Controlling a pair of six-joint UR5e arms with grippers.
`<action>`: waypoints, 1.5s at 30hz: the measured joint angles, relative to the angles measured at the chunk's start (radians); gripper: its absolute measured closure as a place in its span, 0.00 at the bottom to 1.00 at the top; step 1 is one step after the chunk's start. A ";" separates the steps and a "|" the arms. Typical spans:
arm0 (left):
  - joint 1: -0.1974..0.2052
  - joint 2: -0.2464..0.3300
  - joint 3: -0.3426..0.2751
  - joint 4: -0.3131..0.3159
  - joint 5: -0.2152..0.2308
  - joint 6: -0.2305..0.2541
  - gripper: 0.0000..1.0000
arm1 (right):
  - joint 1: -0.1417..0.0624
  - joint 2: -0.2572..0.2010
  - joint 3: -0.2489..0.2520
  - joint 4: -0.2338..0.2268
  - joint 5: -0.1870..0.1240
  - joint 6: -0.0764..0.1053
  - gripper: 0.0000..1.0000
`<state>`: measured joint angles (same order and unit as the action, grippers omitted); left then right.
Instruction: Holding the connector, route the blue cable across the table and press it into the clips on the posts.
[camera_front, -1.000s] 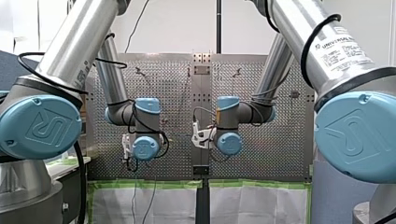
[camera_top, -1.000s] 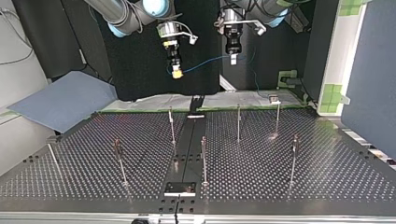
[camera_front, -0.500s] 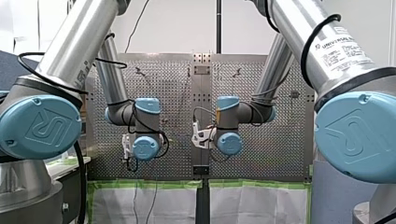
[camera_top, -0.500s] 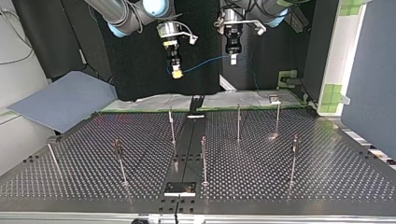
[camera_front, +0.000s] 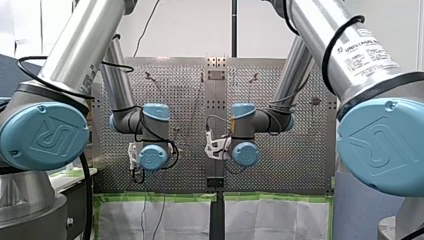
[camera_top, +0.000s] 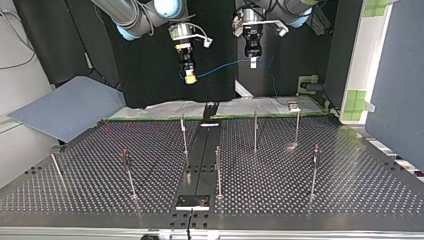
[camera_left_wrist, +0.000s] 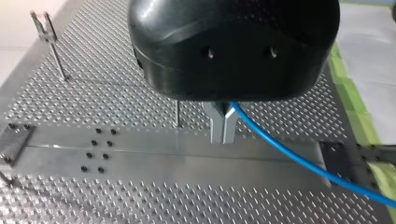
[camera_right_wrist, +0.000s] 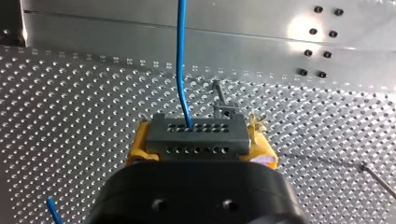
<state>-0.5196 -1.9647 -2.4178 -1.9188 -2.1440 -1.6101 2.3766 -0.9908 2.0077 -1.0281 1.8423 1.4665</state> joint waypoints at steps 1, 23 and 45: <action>0.007 0.007 -0.007 -0.007 0.001 0.002 1.00 | 0.002 0.006 -0.006 0.006 0.005 -0.002 1.00; 0.038 0.199 -0.022 -0.104 0.009 0.007 1.00 | 0.007 0.083 -0.030 0.226 0.022 -0.007 1.00; 0.096 0.192 0.084 -0.257 -0.040 0.011 1.00 | 0.022 -0.119 -0.205 0.435 -0.142 0.106 1.00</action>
<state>-0.4237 -1.7725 -2.3334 -2.1763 -2.1844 -1.5988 2.3985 -1.1099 1.8029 -0.5927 1.7004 1.5722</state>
